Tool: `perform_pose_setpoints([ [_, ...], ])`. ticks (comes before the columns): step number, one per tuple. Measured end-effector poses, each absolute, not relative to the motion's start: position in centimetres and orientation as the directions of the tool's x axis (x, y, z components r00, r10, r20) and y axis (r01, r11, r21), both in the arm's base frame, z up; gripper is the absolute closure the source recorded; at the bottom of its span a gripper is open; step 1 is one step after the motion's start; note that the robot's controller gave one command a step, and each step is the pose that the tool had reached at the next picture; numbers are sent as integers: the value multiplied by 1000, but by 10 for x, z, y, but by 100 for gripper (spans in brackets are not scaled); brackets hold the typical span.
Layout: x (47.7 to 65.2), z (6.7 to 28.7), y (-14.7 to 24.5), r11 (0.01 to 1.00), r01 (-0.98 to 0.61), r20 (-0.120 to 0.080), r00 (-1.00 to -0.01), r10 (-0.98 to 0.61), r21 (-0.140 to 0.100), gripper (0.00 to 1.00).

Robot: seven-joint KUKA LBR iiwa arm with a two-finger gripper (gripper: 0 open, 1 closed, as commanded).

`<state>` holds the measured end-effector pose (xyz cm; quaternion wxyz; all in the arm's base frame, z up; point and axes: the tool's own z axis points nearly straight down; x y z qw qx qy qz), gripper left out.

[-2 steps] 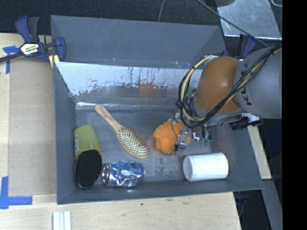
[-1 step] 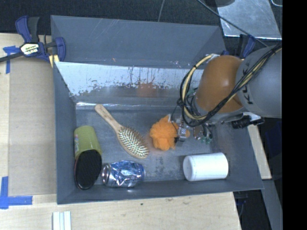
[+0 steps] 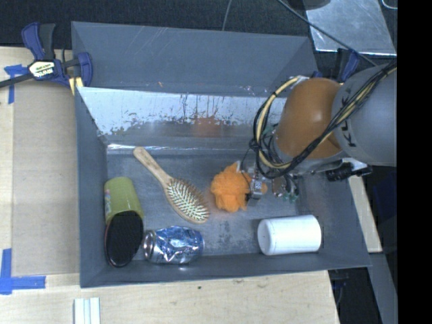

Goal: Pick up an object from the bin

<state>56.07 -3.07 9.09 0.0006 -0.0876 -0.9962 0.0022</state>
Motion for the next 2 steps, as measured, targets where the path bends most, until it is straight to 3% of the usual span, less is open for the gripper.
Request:
perform_pose_setpoints([
  [1, 561, 91, -31, 985, 175, 1, -985, 175, -5, 100],
  [2, 544, 272, -20, 988, 156, -11, -988, 156, -3, 100],
])
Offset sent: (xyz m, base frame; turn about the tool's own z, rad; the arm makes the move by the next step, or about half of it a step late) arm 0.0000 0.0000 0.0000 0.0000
